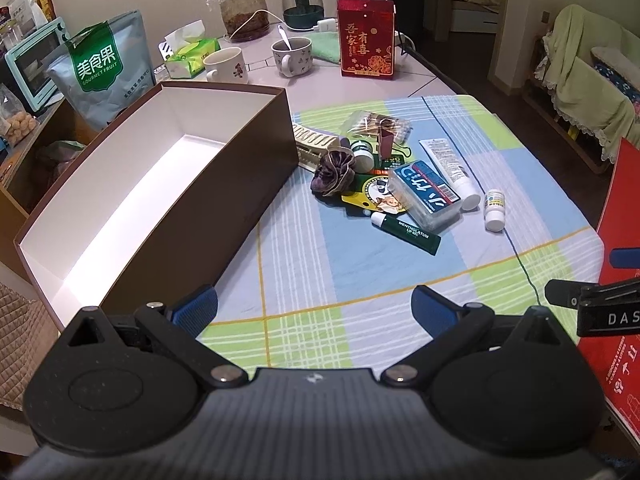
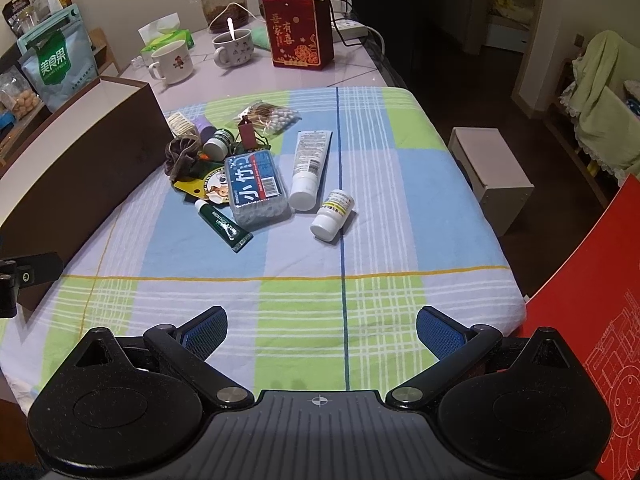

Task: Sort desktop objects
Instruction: 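Move both tools toward the pile of items on the checked cloth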

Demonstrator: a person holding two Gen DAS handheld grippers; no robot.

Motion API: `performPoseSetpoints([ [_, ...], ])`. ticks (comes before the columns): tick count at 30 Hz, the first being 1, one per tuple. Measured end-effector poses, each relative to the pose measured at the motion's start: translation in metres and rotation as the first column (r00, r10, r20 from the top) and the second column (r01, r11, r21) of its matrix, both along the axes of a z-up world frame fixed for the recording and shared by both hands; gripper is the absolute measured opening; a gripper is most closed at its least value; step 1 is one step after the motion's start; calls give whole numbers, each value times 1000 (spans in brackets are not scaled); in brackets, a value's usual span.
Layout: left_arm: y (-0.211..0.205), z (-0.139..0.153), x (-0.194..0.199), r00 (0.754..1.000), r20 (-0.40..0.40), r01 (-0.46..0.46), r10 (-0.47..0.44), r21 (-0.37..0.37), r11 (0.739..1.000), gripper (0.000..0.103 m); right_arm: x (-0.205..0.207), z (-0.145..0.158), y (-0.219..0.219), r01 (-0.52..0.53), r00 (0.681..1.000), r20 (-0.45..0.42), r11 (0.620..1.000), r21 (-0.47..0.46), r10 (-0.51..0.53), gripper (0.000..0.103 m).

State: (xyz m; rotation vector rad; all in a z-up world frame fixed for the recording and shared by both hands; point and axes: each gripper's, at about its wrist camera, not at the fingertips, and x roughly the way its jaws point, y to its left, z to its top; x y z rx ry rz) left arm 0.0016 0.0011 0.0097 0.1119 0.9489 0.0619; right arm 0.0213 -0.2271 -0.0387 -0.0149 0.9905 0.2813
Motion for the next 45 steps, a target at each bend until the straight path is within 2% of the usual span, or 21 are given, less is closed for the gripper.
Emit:
performPoseSetpoints([
  [31,24,4,-4,999,11,-35,35,-30,999,102,4,7,32,-44,999,17,998,-34,44,103],
  [45,47,8,-16,995,17,-98,99,-38,994,102,7,8,49,-87,996,17,995,-43,88,103],
])
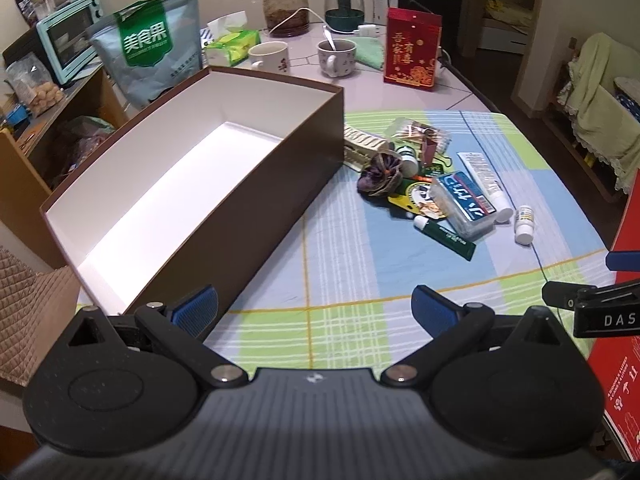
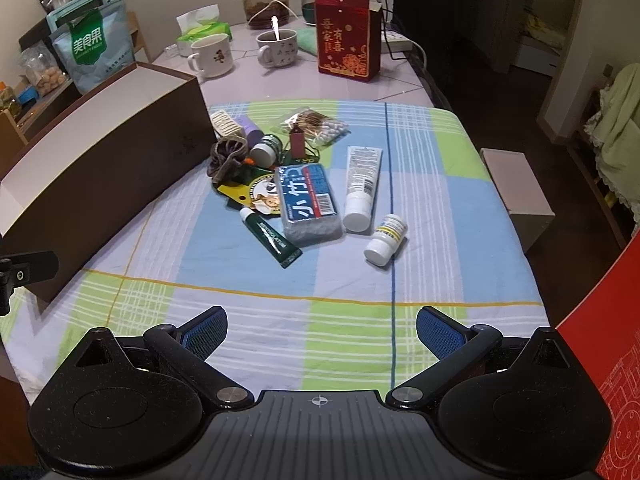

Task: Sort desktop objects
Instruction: 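Move both tools toward the pile of items on the checked cloth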

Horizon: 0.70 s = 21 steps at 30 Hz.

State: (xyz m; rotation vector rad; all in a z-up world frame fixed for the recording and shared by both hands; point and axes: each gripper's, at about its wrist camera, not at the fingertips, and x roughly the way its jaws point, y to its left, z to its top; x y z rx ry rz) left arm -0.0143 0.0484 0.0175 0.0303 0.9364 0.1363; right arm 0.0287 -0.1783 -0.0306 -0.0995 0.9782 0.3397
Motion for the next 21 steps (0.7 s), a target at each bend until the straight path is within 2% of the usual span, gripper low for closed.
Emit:
performPoseSetpoints([
  [21,19,4,-20,998,8,-61,61,7,998,102,-6,1,14,-44,999,11,999,-1,44,103],
])
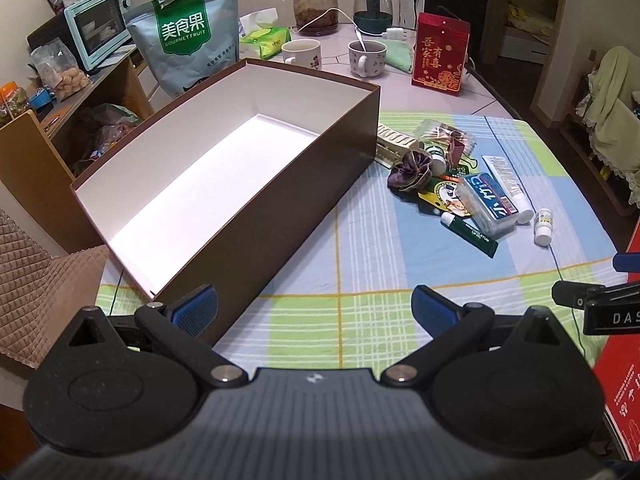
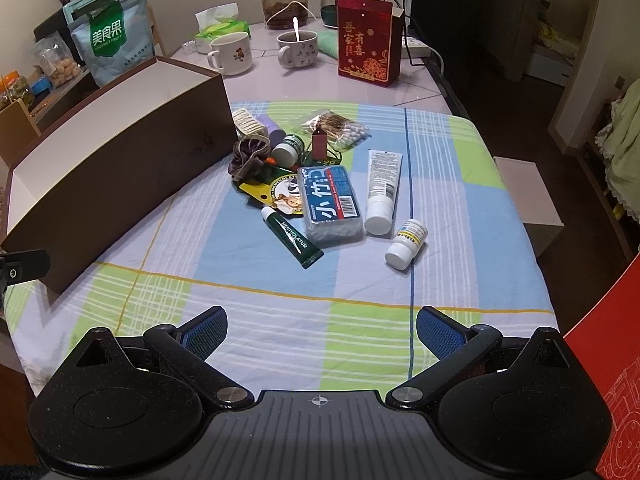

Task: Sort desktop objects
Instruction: 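Move both tools toward the pile of items on the checked cloth, then grasp the blue toothpick box with the left tool while the right tool grasps the white pill bottle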

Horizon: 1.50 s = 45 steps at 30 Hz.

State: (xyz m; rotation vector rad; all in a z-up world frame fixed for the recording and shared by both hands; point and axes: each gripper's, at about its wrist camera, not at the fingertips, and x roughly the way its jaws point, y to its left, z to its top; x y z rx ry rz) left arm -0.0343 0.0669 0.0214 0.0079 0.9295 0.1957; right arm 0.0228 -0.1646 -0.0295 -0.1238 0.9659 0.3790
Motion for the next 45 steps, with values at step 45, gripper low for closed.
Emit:
performPoseSetpoints([
  [45,-57,-48,61,991,-35,129,-130,-43,991,97,44,-31,-85,100,995,-15,992,76,-100,103],
])
